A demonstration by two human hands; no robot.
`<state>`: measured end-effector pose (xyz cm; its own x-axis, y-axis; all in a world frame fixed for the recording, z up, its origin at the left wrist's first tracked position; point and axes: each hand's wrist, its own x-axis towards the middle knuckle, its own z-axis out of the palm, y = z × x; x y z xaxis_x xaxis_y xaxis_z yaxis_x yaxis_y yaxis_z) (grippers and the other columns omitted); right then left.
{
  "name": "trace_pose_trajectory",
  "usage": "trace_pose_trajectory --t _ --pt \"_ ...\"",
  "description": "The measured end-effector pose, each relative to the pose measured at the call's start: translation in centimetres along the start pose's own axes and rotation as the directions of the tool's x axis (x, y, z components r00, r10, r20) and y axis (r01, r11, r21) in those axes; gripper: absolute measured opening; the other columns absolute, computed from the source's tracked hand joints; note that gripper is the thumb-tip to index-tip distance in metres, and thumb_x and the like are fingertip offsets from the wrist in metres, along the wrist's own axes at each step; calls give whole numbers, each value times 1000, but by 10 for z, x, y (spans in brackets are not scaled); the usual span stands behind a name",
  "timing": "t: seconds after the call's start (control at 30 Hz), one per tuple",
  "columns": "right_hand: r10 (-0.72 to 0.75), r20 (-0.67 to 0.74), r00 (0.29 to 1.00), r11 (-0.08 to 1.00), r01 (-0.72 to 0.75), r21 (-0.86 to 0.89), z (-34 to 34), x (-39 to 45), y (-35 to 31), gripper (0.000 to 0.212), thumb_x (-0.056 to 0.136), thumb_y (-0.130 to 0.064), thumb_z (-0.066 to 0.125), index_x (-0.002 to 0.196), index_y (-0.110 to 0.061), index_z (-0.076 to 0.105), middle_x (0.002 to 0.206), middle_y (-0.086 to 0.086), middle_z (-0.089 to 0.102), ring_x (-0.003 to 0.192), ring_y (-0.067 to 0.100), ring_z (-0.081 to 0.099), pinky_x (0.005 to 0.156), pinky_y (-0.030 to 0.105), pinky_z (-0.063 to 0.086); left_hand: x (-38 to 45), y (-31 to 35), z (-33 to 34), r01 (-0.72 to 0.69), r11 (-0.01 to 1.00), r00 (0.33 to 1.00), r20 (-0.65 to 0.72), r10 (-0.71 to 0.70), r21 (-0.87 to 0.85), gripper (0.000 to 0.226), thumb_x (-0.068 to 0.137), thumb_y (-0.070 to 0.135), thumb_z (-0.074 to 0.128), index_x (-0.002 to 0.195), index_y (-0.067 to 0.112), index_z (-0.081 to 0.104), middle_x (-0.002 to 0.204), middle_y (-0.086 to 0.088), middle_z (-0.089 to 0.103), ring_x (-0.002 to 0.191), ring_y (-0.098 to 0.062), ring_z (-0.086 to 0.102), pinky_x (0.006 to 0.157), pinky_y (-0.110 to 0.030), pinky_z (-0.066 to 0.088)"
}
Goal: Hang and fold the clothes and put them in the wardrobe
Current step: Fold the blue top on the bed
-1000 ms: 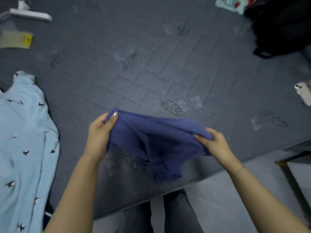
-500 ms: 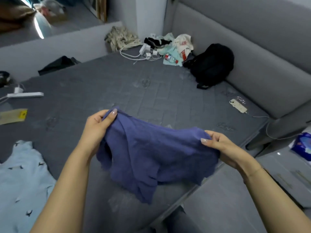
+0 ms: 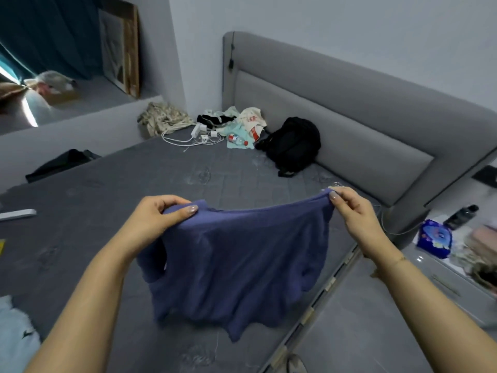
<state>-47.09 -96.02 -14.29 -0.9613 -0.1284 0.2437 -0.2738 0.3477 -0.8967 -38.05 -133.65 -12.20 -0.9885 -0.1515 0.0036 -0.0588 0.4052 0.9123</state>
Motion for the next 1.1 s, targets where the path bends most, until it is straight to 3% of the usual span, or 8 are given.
trace_pose_trajectory --t 0.3,0.4,0.47,0.53,0.6,0.8,0.93,1.1 --pt "-53 9 999 982 50 185 -77 49 11 19 101 -22 51 96 -22 69 91 -9 72 86 -2 63 76 11 48 6 89 53 -190 980 962 -212 173 -65 8 78 21 79 83 26 77 86 9 75 79 3 66 70 -6 47" --pt "-110 65 992 979 97 178 -117 74 20 23 97 -33 55 87 -20 72 84 -9 72 81 2 62 73 14 49 18 115 77 -80 990 981 -165 99 118 12 79 33 78 90 29 78 91 16 75 86 7 66 73 -7 47" --pt "-169 105 980 984 161 76 -146 93 25 40 89 -55 56 77 -20 71 71 -10 67 71 1 56 66 14 45 25 128 99 77 939 992 -121 -38 336 28 78 53 72 77 25 76 73 19 69 69 -2 62 66 -19 43" --pt "-192 206 960 974 213 -83 -178 111 32 54 78 -75 56 67 -23 67 57 -14 55 58 -2 45 55 12 36 30 141 124 206 876 977 -144 -158 435 58 74 69 64 57 14 58 55 5 44 55 -13 38 58 -30 29" --pt "-97 350 932 947 194 -254 -209 126 42 59 67 -83 57 68 -25 69 53 -13 53 53 -3 42 51 13 33 33 156 151 257 866 963 -184 -195 429 60 72 75 59 57 18 49 58 -3 32 56 -14 29 59 -32 23" --pt "8 465 885 906 191 -378 -272 161 69 27 74 -55 76 60 -35 63 49 -17 50 48 -1 43 48 12 34 31 192 212 141 981 985 -117 -126 135 51 75 63 65 70 14 54 62 -1 44 59 -11 38 57 -31 28" --pt "-48 462 885 955 176 -237 -294 178 82 9 82 -28 76 80 -36 73 80 -20 72 76 -6 64 66 5 44 32 209 236 57 998 986 -155 -60 -27 26 77 44 73 78 21 63 69 5 63 61 -6 51 59 -27 36" --pt "-96 249 964 890 195 -412 -303 200 106 9 83 -21 74 75 -19 75 71 -9 70 71 6 62 63 20 46 36 212 267 196 918 981 -72 -183 344 19 80 47 74 92 32 74 85 23 72 84 8 64 75 -14 45"
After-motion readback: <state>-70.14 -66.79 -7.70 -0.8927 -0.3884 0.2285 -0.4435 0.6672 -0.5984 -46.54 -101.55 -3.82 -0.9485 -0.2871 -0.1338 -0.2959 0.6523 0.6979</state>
